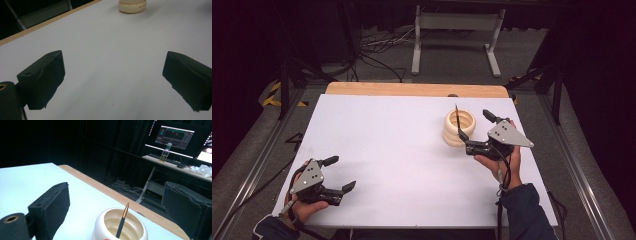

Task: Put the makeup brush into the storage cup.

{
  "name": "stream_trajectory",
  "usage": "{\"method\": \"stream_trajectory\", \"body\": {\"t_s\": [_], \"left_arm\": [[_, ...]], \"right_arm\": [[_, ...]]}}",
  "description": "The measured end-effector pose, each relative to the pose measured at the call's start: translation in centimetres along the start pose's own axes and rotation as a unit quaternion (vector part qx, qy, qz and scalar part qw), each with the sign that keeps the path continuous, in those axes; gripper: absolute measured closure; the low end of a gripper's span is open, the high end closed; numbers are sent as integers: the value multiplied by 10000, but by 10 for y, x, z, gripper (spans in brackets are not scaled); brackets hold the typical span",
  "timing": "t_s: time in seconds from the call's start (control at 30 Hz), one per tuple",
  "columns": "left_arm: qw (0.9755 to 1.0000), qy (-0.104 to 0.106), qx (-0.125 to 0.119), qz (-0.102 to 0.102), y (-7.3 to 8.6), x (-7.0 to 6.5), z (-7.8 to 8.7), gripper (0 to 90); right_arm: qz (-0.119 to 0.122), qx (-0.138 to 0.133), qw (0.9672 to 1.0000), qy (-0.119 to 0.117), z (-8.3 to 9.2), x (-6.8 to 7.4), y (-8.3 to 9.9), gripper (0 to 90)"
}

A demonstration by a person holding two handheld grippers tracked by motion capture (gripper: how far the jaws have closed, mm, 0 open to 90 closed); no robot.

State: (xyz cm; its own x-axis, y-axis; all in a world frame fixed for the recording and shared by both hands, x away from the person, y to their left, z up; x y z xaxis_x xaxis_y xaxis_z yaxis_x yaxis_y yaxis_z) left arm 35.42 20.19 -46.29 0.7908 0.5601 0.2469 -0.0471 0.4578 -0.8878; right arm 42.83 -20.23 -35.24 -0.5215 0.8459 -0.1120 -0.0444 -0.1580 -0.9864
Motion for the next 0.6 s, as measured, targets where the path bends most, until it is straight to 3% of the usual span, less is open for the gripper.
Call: {"method": "stream_trajectory", "body": {"t_s": [0.6], "left_arm": [[10000,8,36,-35,1,-1,0,51]], "right_arm": [[90,82,9999,-8,10,-1,10,85]]}}
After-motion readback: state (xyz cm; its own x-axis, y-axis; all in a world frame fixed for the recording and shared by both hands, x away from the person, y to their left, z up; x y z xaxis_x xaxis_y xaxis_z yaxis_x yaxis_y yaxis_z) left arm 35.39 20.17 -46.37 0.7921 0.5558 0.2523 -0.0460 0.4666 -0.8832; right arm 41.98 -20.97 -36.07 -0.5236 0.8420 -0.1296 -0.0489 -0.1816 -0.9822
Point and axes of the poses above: each handheld gripper's, and its own axes: z roughly backward along the jaws, y roughly out of its underside, x roughly to its left, the point moved 7 cm from there along -z, roughly forward along the jaws, and after that the axes turned 9 degrees about -z, right-handed, at the moved point
